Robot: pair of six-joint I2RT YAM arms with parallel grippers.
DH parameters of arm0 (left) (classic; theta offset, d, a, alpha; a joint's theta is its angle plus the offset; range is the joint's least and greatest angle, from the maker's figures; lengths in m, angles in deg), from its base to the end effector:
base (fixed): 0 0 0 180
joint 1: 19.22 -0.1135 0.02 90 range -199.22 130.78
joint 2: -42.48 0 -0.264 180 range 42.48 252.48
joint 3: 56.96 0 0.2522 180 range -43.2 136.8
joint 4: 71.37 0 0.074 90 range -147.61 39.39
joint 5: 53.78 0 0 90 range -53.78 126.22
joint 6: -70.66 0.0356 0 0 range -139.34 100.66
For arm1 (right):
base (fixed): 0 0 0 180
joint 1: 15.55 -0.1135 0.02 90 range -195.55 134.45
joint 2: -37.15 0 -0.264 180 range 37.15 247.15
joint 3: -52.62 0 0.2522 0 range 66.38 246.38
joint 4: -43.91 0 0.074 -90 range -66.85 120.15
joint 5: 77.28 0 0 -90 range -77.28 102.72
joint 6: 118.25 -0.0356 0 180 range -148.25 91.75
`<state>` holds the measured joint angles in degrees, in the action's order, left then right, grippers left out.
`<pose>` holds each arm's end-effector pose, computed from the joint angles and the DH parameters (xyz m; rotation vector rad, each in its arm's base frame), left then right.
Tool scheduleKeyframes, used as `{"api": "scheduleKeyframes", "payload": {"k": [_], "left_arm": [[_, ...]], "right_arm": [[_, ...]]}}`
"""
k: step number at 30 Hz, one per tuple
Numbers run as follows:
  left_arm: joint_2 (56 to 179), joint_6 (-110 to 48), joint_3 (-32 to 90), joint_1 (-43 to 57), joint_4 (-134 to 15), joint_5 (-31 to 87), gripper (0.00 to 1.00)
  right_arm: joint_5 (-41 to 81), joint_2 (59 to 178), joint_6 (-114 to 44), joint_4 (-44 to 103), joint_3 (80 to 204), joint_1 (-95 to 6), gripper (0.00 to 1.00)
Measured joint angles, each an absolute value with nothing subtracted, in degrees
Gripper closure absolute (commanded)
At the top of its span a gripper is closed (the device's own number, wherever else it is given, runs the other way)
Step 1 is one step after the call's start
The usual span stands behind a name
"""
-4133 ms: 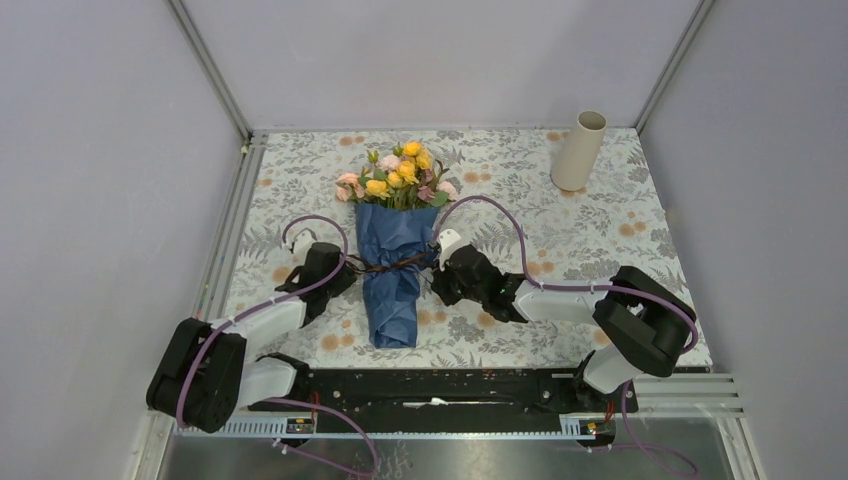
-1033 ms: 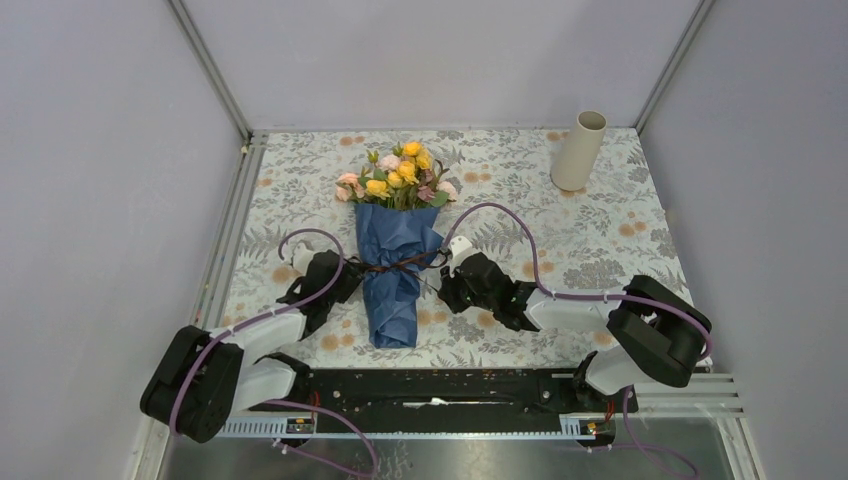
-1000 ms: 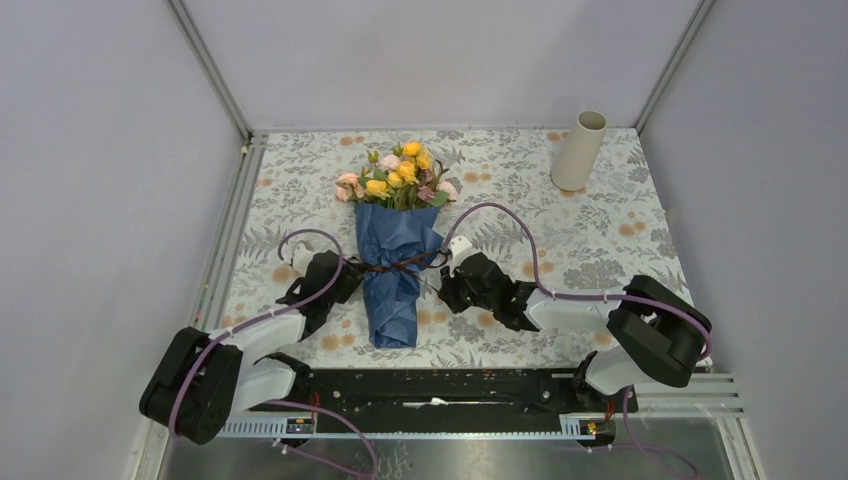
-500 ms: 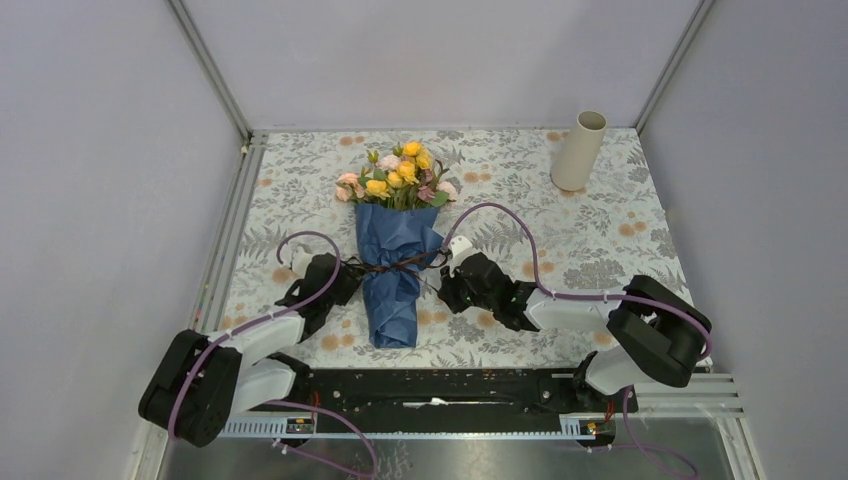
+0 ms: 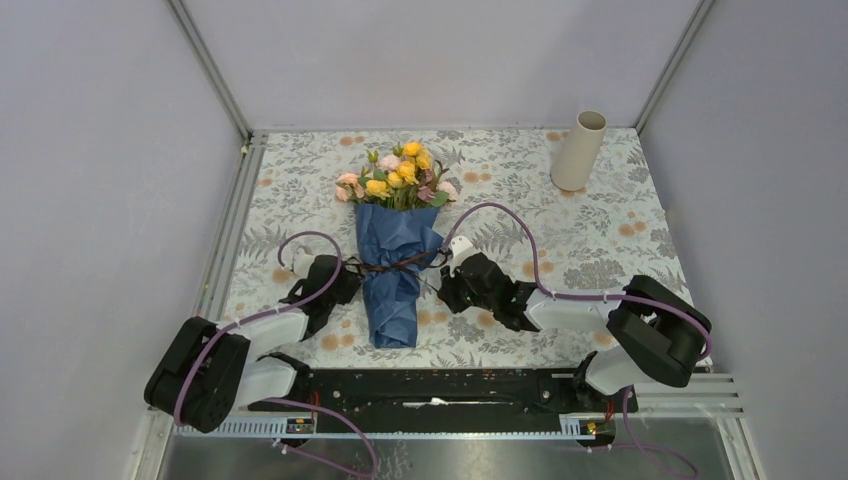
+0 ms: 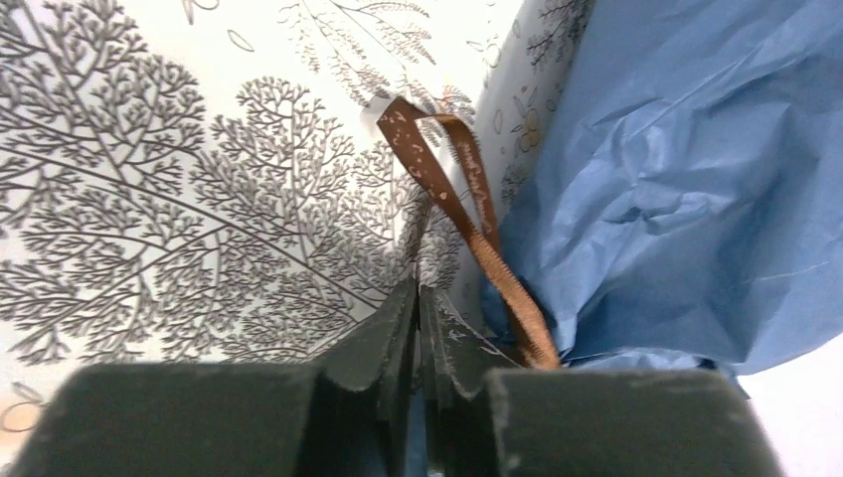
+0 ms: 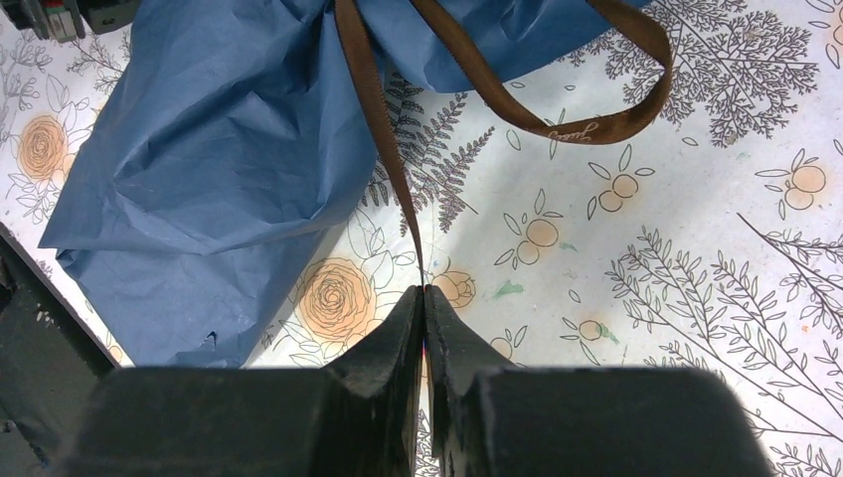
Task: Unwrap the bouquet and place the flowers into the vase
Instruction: Untie the ribbon from the wrapping paper.
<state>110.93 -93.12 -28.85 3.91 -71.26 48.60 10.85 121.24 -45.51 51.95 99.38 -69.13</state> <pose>0.1851 -0.0708 0.1252 -1.1062 2.0638 -0.6396 0.1725 0.2318 0.1696 -0.6544 2.0614 0.7053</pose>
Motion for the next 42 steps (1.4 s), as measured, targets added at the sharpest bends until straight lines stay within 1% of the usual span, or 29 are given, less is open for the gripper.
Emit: {"api": "scheduleKeyframes", "payload": {"k": [1, 2, 8, 16, 42], "left_arm": [[110.86, -93.01, -29.05, 3.94, -71.13, 48.73, 0.98], [110.71, -92.95, -29.31, 3.94, -70.93, 48.93, 1.0], [108.09, -92.62, -30.01, 4.05, -69.18, 50.41, 1.0], [101.33, -91.15, -30.12, 4.05, -64.24, 53.08, 1.0], [96.77, -88.75, -30.27, 3.74, -57.88, 54.89, 1.0]], "right_arm": [[10.85, 121.24, -45.53, 52.1, 99.31, -69.13, 0.91], [10.85, 121.24, -45.55, 52.28, 99.22, -69.13, 0.92], [9.93, 121.24, -45.92, 53.24, 98.17, -69.13, 0.95], [7.09, 121.22, -46.12, 53.48, 97.15, -69.13, 0.97], [-1.43, 115.01, -46.73, 51.86, 94.61, -69.18, 1.0]]}}
